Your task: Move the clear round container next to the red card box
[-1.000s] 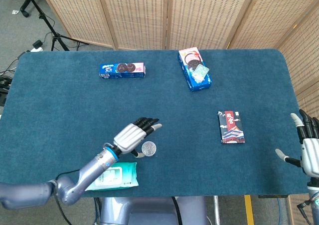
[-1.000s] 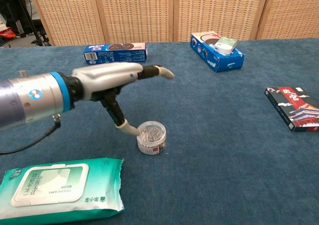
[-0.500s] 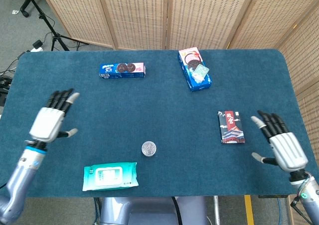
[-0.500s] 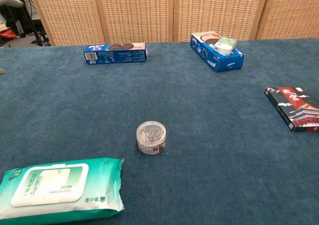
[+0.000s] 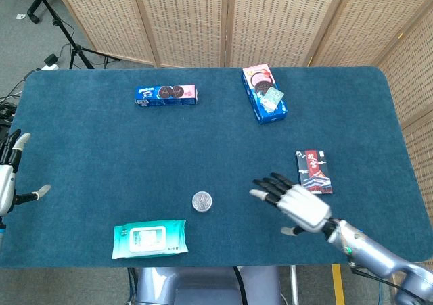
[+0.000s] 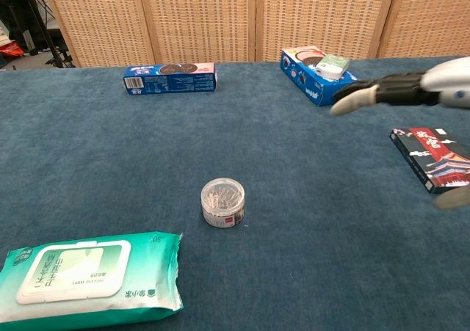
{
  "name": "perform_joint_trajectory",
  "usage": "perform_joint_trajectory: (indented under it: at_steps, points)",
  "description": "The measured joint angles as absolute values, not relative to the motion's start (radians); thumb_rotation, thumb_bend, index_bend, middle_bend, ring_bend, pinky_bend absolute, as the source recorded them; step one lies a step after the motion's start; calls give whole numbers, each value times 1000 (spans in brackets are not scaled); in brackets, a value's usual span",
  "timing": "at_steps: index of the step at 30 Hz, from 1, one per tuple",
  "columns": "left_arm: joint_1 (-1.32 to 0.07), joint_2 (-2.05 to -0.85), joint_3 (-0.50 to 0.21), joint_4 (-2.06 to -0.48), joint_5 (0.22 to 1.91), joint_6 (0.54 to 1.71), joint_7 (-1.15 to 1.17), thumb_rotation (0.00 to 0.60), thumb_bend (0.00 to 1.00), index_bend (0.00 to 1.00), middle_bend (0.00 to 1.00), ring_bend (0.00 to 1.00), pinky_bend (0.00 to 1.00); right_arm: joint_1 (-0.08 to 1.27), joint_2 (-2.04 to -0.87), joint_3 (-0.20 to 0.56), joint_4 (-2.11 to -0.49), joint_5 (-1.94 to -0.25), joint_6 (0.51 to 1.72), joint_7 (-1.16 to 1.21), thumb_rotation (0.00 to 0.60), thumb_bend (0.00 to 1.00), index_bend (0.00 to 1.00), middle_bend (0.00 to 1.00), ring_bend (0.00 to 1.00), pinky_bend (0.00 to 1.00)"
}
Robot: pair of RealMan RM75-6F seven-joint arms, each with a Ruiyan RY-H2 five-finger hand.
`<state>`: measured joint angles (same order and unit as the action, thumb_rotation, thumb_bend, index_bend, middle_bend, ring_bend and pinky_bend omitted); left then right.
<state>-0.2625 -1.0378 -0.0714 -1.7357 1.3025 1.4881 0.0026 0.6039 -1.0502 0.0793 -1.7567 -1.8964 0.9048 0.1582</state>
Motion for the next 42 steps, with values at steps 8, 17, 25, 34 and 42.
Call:
perform_joint_trajectory:
  at_steps: [8,17,25,34,42]
  points:
    - [-266,-1037,-75,-1719,1322,1452,-8,600,0,0,0,0,0,750,-1289,175,-1745,-1701,683,-58,600,0,45,0,0,0]
    - [-271,-1043,-102,-1701,1300,1411,-13,600,0,0,0,0,0,877,-1577,258,-1609,-1466,629,-299,600,0,132,0,0,0]
    - [-266,-1039,-114,-1690,1293,1393,-37,600,0,0,0,0,0,955,-1687,260,-1475,-1261,608,-456,600,0,177,14,0,0]
    - [-265,-1034,-124,-1681,1296,1368,-56,600,0,0,0,0,0,1007,-1737,228,-1419,-1133,643,-549,600,40,417,311,270,354]
    - [-262,-1033,-131,-1678,1294,1359,-59,600,0,0,0,0,0,993,-1770,222,-1377,-1233,719,-421,600,529,598,578,570,619]
